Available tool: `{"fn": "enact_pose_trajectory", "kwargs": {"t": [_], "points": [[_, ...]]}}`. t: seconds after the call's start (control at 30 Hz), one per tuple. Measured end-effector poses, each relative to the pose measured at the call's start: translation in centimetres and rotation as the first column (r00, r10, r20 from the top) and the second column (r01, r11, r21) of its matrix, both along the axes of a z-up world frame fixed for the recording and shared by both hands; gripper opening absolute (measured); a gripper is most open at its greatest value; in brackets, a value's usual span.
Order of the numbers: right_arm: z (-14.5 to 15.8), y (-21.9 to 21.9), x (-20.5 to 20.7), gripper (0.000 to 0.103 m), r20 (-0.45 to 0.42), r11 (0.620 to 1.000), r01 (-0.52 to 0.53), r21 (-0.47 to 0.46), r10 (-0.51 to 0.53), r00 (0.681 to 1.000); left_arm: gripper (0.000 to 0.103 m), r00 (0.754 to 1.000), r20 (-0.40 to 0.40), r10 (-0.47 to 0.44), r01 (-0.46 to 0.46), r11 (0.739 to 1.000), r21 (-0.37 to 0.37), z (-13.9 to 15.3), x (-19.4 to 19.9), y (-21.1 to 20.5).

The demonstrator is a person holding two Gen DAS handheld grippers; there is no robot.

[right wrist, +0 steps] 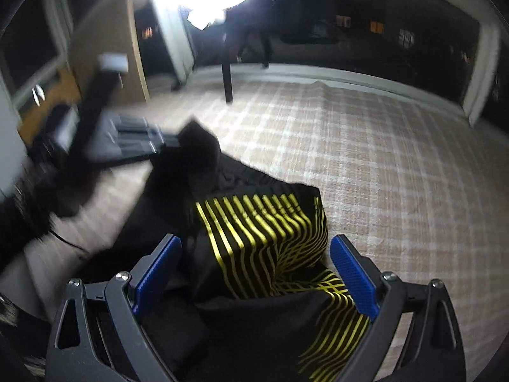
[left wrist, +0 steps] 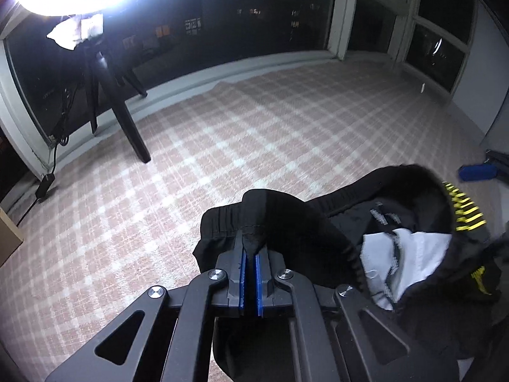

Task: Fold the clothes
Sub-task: 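Grasp the waistband with the left gripper while the right gripper grasps the yellow-striped leg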

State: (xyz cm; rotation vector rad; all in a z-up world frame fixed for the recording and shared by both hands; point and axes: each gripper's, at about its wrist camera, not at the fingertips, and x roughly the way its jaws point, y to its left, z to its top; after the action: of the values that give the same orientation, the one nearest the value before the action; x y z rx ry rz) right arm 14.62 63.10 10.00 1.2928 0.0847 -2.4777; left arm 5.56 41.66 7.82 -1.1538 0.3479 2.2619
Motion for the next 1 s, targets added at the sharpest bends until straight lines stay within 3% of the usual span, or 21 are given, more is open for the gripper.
{"fn": "enact_pose_trajectory", "kwargs": {"t": [0.03, 0.1, 0.13, 0.17, 0.23, 0.37, 0.5, 0.57, 0.8, 1.0], "points": [[-0.6, -0.6, -0.2, 0.095, 0.003, 0.999, -0.003, 0.046, 0.003, 1.000, 0.003, 1.000, -0.008, -0.007, 0.007, 1.000, 0.003, 0.2, 0.1, 0.0], [-1.1, -0.9, -0.4, 0.072, 0.000, 0.998, 0.003, 0.062, -0.003, 1.000, 0.003, 1.000, -0.021, -0.018, 0.018, 1.000, 0.006, 0.5, 0.4, -0.2], [-1.5, -0.8, -0.7, 0.027, 0.026, 0.999, 0.005, 0.046, -0.006, 1.000, 0.003, 0.999, -0.025, -0.021, 0.022, 1.000, 0.008, 0.7, 0.6, -0.4], [-1.8, -0.2, -1.0, 0.002, 0.059, 1.000, 0.019, 0.023, -0.020, 0.998, 0.002, 0.999, -0.025, -0.021, 0.021, 1.000, 0.018, 0.9, 0.8, -0.8], [-1.8, 1.4, -1.2, 0.002, 0.067, 0.996, 0.093, -0.011, -0.092, 0.993, 0.002, 0.999, -0.029, -0.015, 0.016, 0.999, 0.050, 1.8, 1.2, -1.7], [1.5, 4.3, 0.5, 0.002, -0.019, 0.975, 0.192, -0.110, -0.195, 0.981, 0.002, 0.998, -0.060, 0.025, -0.015, 0.986, 0.164, 5.8, 2.6, -5.2], [8.4, 6.2, 3.6, 0.002, -0.138, 0.942, 0.223, -0.250, -0.262, 0.955, 0.002, 0.991, -0.116, 0.066, -0.030, 0.957, 0.287, 11.4, 4.3, -9.8], [12.3, 6.1, 5.4, 0.002, -0.229, 0.941, 0.211, -0.264, -0.273, 0.934, 0.002, 0.984, -0.160, 0.085, -0.027, 0.942, 0.334, 14.3, 5.3, -12.1], [23.5, 1.4, 11.8, 0.002, -0.470, 0.951, 0.146, -0.273, -0.264, 0.842, 0.002, 0.947, -0.286, 0.146, -0.003, 0.894, 0.448, 23.5, 9.6, -20.0], [28.7, -5.6, 14.3, 0.002, -0.580, 0.965, 0.079, -0.252, -0.216, 0.785, 0.002, 0.881, -0.430, 0.197, 0.012, 0.900, 0.436, 28.9, 14.7, -26.7]]}}
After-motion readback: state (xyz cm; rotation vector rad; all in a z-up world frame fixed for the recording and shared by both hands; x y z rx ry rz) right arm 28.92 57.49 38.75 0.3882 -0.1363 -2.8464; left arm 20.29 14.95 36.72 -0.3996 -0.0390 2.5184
